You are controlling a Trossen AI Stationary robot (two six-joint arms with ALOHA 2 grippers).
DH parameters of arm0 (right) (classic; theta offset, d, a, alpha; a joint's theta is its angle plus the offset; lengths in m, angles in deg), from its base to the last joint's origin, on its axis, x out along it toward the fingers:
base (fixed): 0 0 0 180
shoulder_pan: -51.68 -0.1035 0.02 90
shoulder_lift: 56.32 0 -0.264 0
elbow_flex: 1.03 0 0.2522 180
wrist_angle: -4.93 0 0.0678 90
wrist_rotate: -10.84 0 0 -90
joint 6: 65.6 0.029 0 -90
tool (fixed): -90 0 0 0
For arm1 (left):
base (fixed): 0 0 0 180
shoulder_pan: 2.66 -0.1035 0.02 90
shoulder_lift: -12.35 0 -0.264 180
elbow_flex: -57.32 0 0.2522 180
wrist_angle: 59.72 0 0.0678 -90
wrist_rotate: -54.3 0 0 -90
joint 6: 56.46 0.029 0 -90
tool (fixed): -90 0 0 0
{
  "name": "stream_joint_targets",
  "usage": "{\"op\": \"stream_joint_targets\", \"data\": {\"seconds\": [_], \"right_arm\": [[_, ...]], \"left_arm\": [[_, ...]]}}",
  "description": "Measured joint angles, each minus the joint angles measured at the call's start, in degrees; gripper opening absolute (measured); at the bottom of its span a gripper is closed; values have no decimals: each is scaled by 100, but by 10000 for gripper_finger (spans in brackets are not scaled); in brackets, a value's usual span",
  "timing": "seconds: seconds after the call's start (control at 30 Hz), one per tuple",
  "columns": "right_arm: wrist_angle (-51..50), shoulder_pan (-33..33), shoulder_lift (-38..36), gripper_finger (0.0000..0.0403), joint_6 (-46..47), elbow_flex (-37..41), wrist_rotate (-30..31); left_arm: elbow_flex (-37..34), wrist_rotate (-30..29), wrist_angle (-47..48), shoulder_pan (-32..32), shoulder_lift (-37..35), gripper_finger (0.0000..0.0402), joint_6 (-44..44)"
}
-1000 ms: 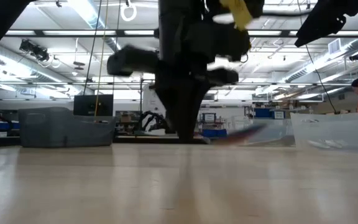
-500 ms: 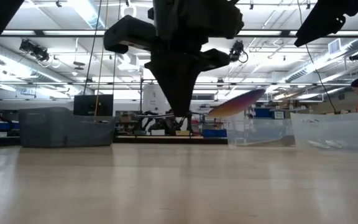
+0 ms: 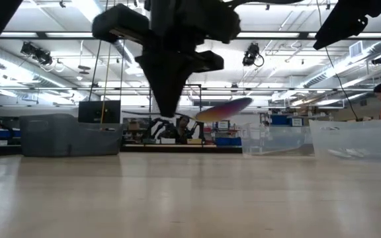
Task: Sort silverware by color (type)
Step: Put the blue spoon into the black bin
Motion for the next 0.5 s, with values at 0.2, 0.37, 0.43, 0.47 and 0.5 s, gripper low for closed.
{"op": "stream_joint_targets", "data": {"seconds": [0.2,0.37,0.43,0.47,0.5], "right_arm": [[6,2,0,246,0,0,-2],[23,0,2,246,0,0,-7],[35,2,2,246,0,0,-7],[40,2,2,246,0,0,-8],[43,2,1,246,0,0,-9]], "left_arm": [[-2,-25,392,1,-121,14,-309],[0,-30,456,6,-265,14,-588],[0,-31,450,9,-308,14,-608],[0,-31,458,20,-318,14,-626],[0,-31,456,22,-320,14,-640]]}}
